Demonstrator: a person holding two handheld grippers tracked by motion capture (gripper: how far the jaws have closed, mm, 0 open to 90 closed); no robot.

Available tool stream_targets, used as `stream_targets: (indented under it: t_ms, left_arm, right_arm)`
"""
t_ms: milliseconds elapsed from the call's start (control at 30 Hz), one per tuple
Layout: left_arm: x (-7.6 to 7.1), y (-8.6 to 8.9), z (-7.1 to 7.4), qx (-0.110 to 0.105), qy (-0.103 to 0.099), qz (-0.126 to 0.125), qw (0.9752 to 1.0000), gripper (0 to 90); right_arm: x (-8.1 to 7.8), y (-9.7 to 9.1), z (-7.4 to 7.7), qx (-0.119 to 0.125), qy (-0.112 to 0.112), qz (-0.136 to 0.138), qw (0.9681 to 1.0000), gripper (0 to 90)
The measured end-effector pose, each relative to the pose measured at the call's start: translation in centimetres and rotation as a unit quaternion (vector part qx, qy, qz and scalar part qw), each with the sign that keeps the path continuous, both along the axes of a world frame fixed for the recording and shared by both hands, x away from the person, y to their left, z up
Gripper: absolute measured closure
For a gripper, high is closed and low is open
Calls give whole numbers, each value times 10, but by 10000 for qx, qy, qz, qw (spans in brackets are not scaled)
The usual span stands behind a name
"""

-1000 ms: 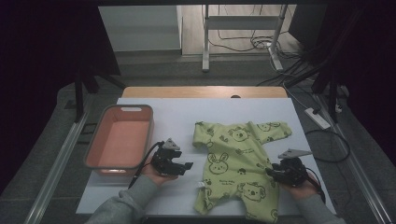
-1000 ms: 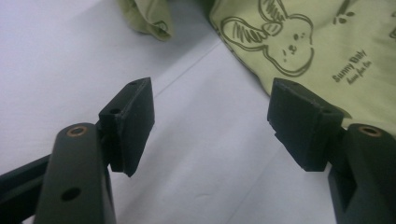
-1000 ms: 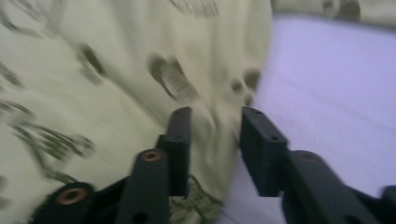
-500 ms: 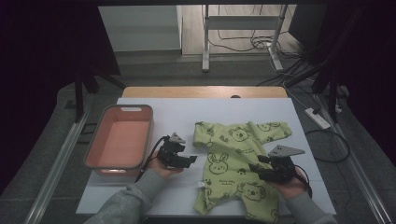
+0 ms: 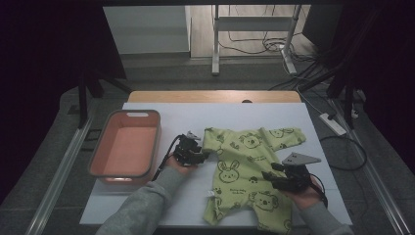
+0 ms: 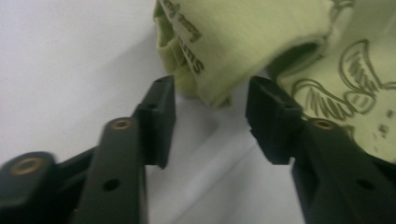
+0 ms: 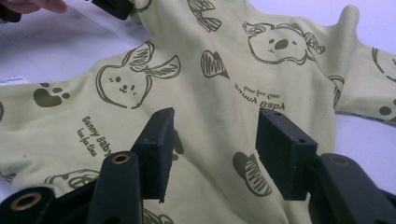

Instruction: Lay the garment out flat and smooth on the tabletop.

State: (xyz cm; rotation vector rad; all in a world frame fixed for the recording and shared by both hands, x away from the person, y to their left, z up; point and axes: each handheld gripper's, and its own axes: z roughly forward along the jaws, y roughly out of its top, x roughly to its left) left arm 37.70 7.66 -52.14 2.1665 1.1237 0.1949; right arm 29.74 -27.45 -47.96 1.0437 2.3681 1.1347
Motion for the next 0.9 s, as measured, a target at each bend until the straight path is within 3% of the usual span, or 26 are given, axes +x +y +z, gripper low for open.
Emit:
stream_targets:
  t_ms: [167, 233, 467, 700, 833, 900]
  left_arm:
    - [5, -3, -1, 77, -5, -9, 10000, 802]
    - [4, -2, 3, 211, -93, 33, 9997, 843]
    - [1, 3, 31, 695, -631, 249, 9953, 851]
    - [-10, 4, 44, 1323, -1003, 200, 9859, 836]
    - [-21, -7, 40, 1381, -1045, -171, 9847, 807]
    - [-24, -10, 37, 1247, -940, -355, 9871, 793]
  right_arm:
    - [0, 0, 0, -1, -5, -4, 10000, 479]
    - [0, -1, 0, -8, -2, -7, 10000, 479]
    - [0, -1, 0, -19, -7, -10, 10000, 480]
    - [0, -1, 0, -64, 3, -11, 10000, 479]
    - [0, -1, -1, -54, 2, -4, 10000, 479]
    - [0, -1, -1, -51, 4, 3, 10000, 478]
